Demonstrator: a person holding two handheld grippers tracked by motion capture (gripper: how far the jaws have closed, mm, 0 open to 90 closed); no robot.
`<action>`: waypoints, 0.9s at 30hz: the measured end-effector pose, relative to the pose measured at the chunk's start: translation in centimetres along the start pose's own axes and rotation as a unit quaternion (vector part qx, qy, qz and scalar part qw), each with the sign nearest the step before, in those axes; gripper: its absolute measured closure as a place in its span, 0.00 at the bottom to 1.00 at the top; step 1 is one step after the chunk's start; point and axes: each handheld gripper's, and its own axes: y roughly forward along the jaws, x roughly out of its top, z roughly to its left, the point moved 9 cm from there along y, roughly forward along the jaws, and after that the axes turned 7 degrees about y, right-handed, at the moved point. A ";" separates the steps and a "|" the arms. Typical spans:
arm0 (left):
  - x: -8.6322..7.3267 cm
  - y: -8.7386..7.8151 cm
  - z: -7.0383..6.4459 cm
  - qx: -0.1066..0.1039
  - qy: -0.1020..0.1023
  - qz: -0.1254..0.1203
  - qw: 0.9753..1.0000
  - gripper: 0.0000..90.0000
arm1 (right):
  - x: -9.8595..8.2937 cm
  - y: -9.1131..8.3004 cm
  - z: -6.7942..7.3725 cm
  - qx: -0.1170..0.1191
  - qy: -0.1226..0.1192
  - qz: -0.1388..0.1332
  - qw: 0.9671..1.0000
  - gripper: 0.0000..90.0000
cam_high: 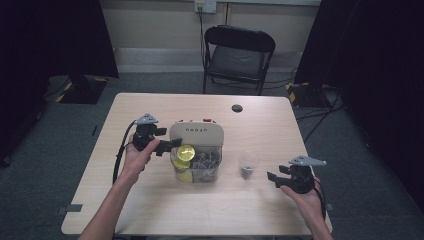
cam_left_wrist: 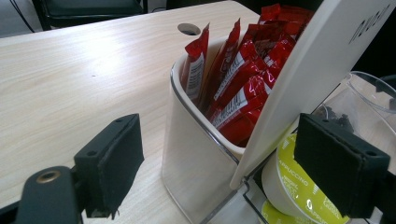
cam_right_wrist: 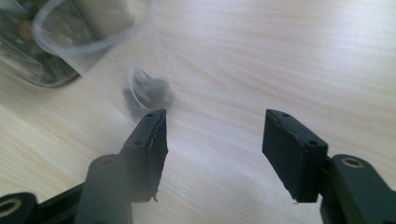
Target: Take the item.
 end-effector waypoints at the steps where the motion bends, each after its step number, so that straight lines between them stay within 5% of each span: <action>1: 0.0 0.0 0.0 0.000 -0.002 -0.001 1.000 0.17 | -0.4 0.1 -0.3 -0.004 0.004 0.004 1.000 0.43; 18: 0.3 -0.9 -0.1 -0.002 0.000 -0.010 1.000 0.17 | -2.9 3.4 -2.2 -0.061 0.003 0.047 0.997 0.24; 27: 0.9 -2.4 0.8 0.009 -0.009 -0.030 0.999 0.18 | -3.0 3.9 -3.0 -0.092 0.003 0.010 0.996 0.15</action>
